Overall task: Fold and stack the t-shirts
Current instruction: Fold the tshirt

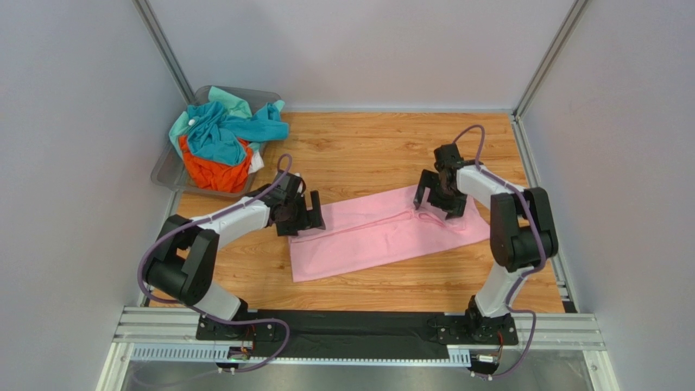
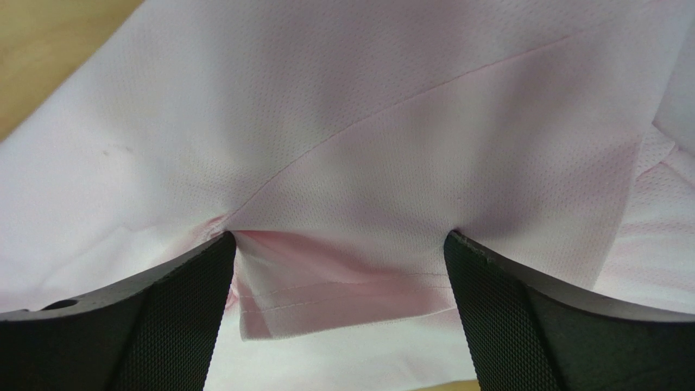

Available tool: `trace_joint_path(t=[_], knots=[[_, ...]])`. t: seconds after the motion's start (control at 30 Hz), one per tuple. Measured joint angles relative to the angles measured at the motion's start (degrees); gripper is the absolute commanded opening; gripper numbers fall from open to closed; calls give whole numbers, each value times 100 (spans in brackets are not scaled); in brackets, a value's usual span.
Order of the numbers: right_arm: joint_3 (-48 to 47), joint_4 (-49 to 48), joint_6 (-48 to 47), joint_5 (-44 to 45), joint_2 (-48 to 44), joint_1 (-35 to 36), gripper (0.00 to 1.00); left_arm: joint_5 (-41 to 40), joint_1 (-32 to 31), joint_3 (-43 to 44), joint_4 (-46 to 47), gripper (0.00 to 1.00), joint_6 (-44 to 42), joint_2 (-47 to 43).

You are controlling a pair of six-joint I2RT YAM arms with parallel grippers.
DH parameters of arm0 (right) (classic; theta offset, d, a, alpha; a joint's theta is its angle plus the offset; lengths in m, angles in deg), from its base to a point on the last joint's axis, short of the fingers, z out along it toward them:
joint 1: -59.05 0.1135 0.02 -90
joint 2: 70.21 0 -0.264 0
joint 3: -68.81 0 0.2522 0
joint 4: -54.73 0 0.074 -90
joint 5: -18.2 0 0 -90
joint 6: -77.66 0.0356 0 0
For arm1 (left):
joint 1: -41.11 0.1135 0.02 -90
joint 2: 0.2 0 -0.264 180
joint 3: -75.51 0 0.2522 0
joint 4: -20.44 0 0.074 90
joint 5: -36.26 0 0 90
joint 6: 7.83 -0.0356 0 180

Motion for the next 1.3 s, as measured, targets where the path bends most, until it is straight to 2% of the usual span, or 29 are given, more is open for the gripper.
trace_joint_path(t=[0.17, 0.4, 0.67, 0.93, 1.07, 1.2, 1.3], knots=[[-1624, -35, -1058, -415, 1226, -52, 100, 0, -562, -68, 17, 100, 258, -50], [-4122, -55, -1985, -1845, 2896, -20, 100, 11, -1611, -286, 101, 100, 1088, -238], [-5908, 90, -2472, -2592, 4037, 699, 100, -20, -2712, -354, 111, 100, 1941, -289], [-6487, 149, -2472, -2629, 4297, 1189, 100, -372, -3165, -28, -138, 100, 2120, -219], [-6603, 260, -2573, -2243, 4120, 1224, 100, -616, -3283, 221, -398, 100, 2039, -402], [-6312, 404, -2664, -1569, 3373, 1272, 100, -984, -3287, 302, -903, 100, 1919, -1204], [-5508, 382, -2621, -1045, 2253, 1353, 100, -1287, -3287, 197, -1279, 100, 1923, -2028]])
